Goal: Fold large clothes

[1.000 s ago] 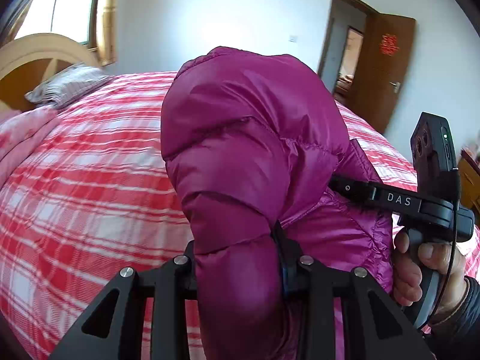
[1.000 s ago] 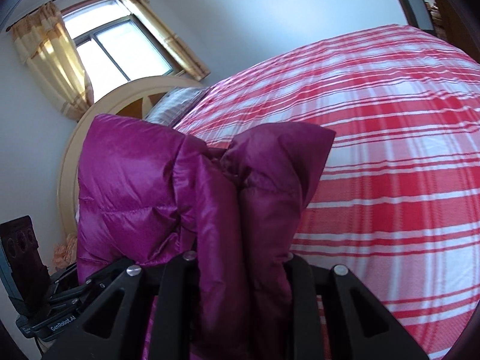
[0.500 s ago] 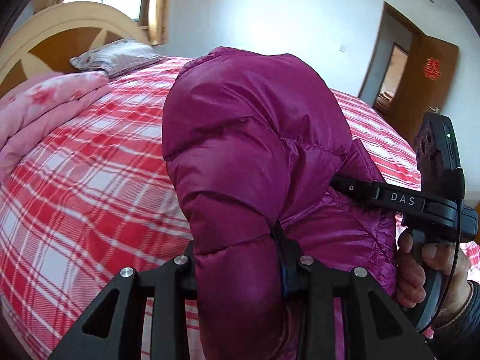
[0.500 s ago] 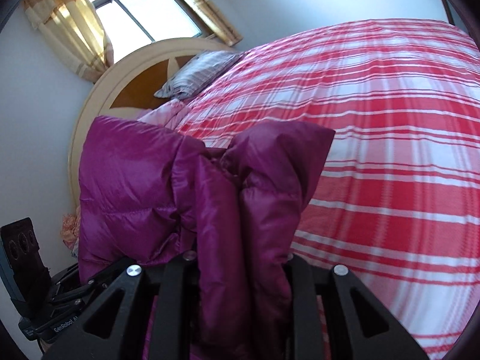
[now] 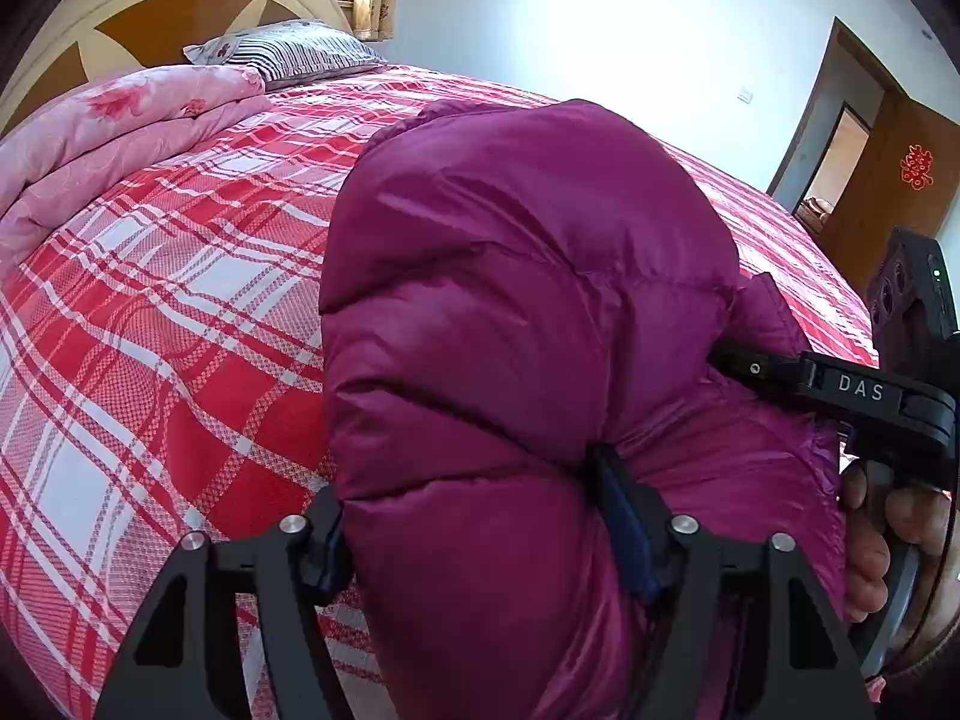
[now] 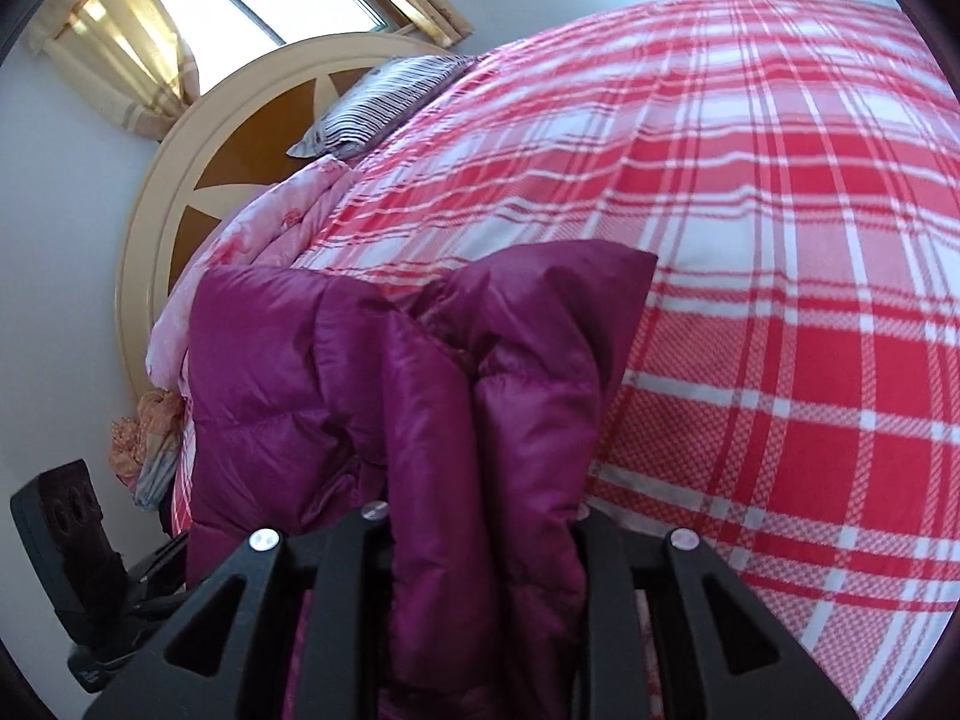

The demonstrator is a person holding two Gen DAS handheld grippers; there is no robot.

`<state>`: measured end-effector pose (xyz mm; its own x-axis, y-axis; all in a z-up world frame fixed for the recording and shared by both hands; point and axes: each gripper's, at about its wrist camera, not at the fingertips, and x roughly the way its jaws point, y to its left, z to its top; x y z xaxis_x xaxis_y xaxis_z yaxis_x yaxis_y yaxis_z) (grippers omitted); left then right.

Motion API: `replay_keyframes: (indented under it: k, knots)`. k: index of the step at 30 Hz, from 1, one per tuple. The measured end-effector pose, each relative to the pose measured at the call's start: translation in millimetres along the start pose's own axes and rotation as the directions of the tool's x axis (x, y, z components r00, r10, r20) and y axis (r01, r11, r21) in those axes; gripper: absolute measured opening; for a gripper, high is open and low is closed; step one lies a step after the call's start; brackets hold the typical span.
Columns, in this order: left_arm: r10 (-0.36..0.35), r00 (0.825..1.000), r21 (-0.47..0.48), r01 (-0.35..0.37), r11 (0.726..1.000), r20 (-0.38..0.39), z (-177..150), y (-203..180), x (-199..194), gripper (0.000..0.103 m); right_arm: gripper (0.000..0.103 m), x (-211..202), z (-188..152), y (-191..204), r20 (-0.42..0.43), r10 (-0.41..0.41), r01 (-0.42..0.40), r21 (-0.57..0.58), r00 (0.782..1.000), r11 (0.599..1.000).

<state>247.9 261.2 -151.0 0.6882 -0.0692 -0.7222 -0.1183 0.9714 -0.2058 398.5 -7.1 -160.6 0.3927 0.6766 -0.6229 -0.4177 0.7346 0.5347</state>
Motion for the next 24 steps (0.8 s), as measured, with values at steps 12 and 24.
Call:
replay_keyframes:
  k: [12,24]
  knots:
    - [0.014,1.0,-0.013,-0.014,1.0,-0.005,-2.8,0.2,15.6,0.081,0.028,11.0,-2.4,-11.6,-0.009,0.0,0.0,0.041,1.0,0.999]
    - [0.022,1.0,-0.003,-0.022,1.0,0.009,-7.0,-2.1,19.8,0.085,0.031,18.4,-2.1,-14.0,-0.034,-0.023,0.025,0.047,0.999,0.999]
